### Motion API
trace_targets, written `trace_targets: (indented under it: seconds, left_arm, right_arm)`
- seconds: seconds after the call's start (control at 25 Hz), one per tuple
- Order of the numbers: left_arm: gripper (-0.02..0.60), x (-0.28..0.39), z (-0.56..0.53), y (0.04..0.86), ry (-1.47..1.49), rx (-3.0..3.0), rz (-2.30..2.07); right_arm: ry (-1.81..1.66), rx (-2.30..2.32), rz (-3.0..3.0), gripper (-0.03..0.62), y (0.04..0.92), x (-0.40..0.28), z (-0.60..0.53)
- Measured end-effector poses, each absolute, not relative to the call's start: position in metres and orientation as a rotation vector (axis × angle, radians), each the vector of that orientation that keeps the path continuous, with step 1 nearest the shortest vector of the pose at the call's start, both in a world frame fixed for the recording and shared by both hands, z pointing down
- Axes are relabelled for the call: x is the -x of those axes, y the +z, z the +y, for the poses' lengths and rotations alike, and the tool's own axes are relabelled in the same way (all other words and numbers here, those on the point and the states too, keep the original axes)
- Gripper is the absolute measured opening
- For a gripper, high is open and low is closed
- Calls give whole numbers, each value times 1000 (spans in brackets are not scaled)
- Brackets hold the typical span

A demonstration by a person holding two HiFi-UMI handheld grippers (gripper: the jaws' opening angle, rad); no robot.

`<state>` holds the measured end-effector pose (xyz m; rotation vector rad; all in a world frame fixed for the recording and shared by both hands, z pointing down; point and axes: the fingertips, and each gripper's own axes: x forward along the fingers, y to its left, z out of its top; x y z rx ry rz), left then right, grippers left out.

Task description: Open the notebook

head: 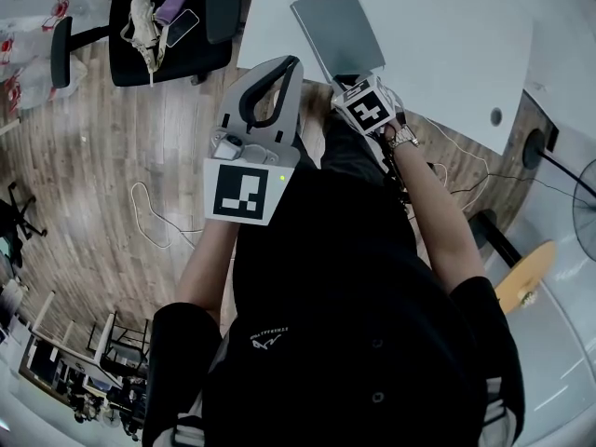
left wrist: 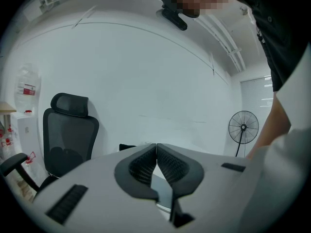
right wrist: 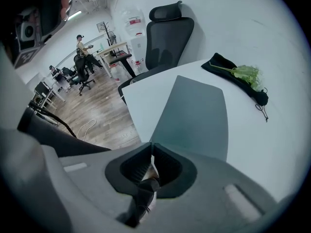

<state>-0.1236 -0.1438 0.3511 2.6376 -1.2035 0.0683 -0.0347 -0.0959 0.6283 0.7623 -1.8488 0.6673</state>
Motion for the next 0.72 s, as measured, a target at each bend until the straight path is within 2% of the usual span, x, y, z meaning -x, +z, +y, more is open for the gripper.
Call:
trace_targets:
  seconds: [0.72]
  left_arm:
    - [6,81,-139,342,60,-2564,-1351]
  right_arm:
    - [688,-625,-1952,21,605,19,-96]
